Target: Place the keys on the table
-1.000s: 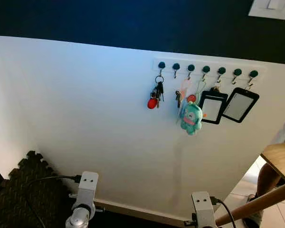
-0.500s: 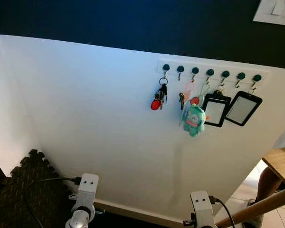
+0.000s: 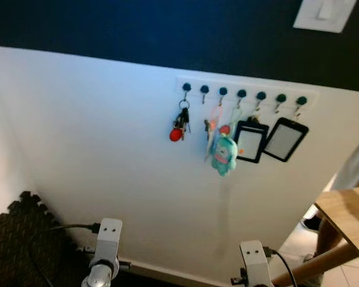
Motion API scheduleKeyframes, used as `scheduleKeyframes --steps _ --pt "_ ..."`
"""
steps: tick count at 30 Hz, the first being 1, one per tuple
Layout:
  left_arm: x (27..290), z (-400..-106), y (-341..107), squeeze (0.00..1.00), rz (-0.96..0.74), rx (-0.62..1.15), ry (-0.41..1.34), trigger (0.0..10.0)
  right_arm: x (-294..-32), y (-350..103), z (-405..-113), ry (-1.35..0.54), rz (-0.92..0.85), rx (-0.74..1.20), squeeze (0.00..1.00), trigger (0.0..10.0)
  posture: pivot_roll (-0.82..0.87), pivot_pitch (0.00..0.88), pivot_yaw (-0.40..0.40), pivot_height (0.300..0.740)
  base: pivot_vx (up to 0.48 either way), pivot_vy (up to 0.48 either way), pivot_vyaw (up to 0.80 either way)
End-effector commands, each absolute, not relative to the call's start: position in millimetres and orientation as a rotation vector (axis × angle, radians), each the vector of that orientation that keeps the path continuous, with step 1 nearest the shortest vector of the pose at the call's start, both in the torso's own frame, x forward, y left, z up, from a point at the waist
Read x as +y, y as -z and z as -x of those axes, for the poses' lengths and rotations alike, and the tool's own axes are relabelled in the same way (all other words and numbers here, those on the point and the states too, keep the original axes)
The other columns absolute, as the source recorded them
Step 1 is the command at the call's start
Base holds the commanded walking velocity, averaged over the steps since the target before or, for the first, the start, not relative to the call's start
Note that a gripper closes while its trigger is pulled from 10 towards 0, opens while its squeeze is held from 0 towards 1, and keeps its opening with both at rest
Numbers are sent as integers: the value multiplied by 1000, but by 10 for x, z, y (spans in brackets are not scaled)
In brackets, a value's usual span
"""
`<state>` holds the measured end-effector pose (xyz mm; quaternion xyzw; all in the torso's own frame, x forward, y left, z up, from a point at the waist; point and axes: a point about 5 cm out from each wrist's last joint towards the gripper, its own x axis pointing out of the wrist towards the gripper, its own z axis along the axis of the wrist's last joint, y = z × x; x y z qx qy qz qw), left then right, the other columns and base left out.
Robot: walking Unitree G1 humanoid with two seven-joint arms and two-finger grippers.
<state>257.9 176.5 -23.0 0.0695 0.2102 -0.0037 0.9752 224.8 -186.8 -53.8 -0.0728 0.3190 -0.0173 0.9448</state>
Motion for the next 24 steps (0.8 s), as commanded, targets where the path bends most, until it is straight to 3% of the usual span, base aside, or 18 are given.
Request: scheduleKeyframes --steps 1,6,10,18,24 --pt "1799 -2558 225 0 -137 407 -1 10000 -1852 535 -2246 32 135 639 0 10000 62 0 -70 740 0 0 0" --pt "1818 -2545 193 0 -128 364 33 10000 -1892 431 -2336 66 119 542 0 10000 63 0 -71 740 0 0 0" --pt "1860 -2548 106 0 -96 288 86 10000 -1980 166 -2502 86 87 315 0 10000 61 0 -68 740 0 0 0" --pt "1904 -2572 36 0 -79 242 83 10000 -2030 -58 -2641 121 45 166 0 10000 64 0 -71 740 0 0 0" --pt "1773 -2600 -13 0 -46 202 141 10000 -2074 -285 -2733 198 36 19 0 10000 62 0 -75 740 0 0 0"
